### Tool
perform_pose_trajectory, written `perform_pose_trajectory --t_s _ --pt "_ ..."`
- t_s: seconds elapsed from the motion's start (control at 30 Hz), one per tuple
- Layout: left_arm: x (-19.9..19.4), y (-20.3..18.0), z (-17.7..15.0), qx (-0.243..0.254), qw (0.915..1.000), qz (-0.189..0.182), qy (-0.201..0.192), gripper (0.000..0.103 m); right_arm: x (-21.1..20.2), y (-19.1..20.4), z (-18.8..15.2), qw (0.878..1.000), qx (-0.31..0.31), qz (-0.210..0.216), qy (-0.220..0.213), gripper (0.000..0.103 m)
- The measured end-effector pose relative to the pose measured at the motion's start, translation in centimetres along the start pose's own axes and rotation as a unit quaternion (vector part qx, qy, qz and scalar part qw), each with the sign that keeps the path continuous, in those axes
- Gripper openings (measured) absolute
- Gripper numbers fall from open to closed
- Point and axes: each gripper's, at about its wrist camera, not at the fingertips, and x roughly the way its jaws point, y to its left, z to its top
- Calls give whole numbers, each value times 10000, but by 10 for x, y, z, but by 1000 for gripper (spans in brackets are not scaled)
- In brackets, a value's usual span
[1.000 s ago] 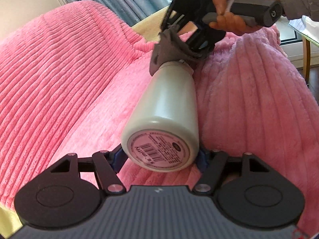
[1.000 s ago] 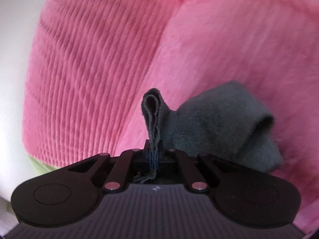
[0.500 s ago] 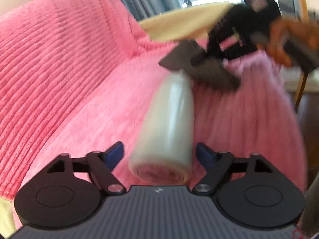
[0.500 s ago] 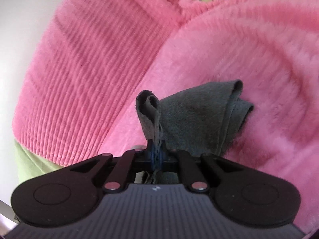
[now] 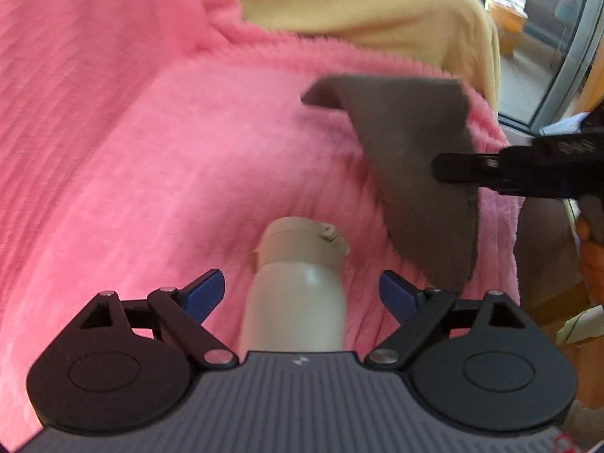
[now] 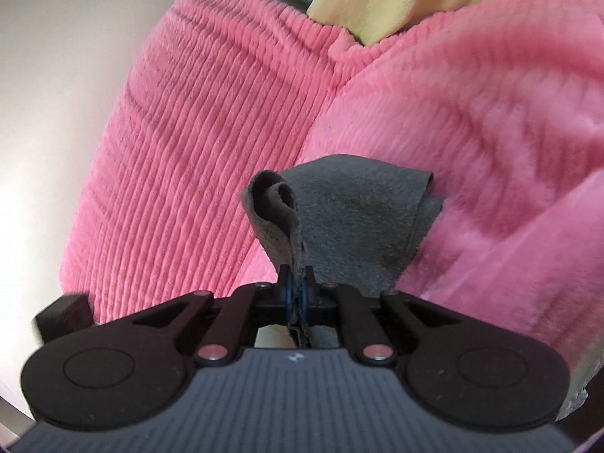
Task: Clean container
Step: 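Rotate the bottle upright with the left gripper while the right gripper withdraws the cloth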
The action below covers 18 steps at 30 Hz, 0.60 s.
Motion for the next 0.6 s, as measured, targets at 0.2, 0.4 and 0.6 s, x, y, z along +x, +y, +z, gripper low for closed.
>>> perform_pose_trajectory --t_s 0.2,0.4,0.6 --pt "46 12 24 -345 9953 -242 870 74 -6 -9 -3 9997 176 154 -39 4" --pt "51 12 16 -300 9953 -164 903 69 -3 -12 -5 9995 234 228 -21 4" --pt "10 22 -7 -584 9982 -11 -108 69 -1 -9 -9 9995 190 245 -46 4"
